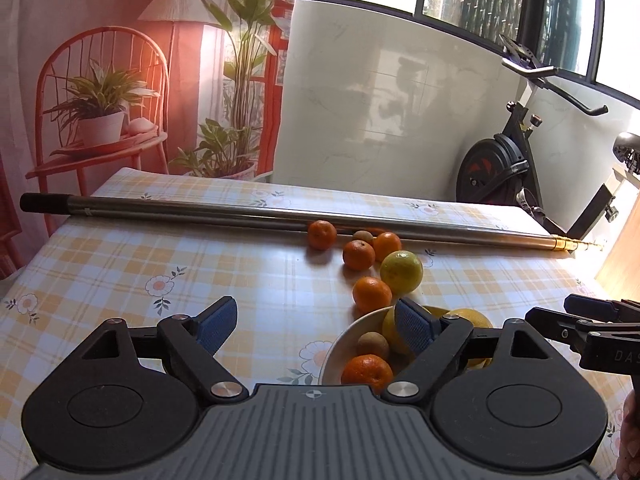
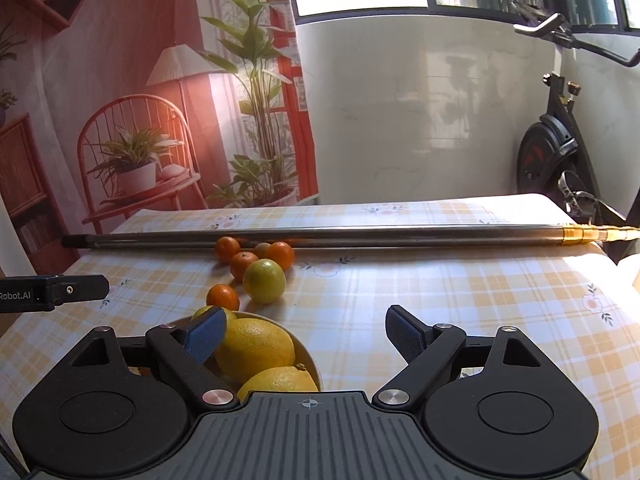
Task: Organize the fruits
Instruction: 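Withdraw both tools, the left toward a mandarin, the right toward a yellow-green apple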
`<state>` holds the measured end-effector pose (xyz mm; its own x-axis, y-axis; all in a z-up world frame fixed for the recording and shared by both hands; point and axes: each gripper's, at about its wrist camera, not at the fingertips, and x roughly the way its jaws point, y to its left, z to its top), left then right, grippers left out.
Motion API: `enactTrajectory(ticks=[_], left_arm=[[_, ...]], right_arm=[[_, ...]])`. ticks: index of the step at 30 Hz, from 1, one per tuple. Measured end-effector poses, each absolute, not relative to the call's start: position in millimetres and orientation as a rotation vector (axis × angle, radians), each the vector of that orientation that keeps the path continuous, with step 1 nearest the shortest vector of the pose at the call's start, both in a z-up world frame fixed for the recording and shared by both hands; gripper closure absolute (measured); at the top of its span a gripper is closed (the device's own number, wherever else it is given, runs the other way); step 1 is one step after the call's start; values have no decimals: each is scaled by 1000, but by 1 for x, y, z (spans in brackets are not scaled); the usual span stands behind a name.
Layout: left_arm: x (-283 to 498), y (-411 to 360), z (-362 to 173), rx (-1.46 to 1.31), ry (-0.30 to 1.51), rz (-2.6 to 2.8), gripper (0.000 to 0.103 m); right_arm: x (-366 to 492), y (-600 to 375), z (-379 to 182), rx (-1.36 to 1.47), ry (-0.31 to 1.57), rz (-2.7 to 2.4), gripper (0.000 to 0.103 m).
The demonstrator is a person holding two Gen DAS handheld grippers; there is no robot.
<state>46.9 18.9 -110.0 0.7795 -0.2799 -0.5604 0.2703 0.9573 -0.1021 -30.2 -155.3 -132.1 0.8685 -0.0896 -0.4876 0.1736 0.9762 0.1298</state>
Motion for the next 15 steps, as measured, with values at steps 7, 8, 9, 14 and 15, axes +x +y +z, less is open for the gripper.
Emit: enactTrajectory(ticks=[7, 8, 9, 14, 15], left_arm=[[76, 28, -75, -11, 581, -278, 15], [81, 29, -71, -17, 580, -282, 15], [84, 30, -69, -21, 580, -288, 15], [99, 25, -64, 23, 574, -304, 15], [102, 22, -65, 36, 573, -312, 15]], right_arm=[[-3, -174, -103, 149, 478, -111, 17], [2, -176, -101, 151, 483, -100, 17], [7, -178, -98, 156, 488, -91, 16], [28, -185, -92, 149, 499, -89, 15], [32, -186, -91, 146, 506, -88, 15]])
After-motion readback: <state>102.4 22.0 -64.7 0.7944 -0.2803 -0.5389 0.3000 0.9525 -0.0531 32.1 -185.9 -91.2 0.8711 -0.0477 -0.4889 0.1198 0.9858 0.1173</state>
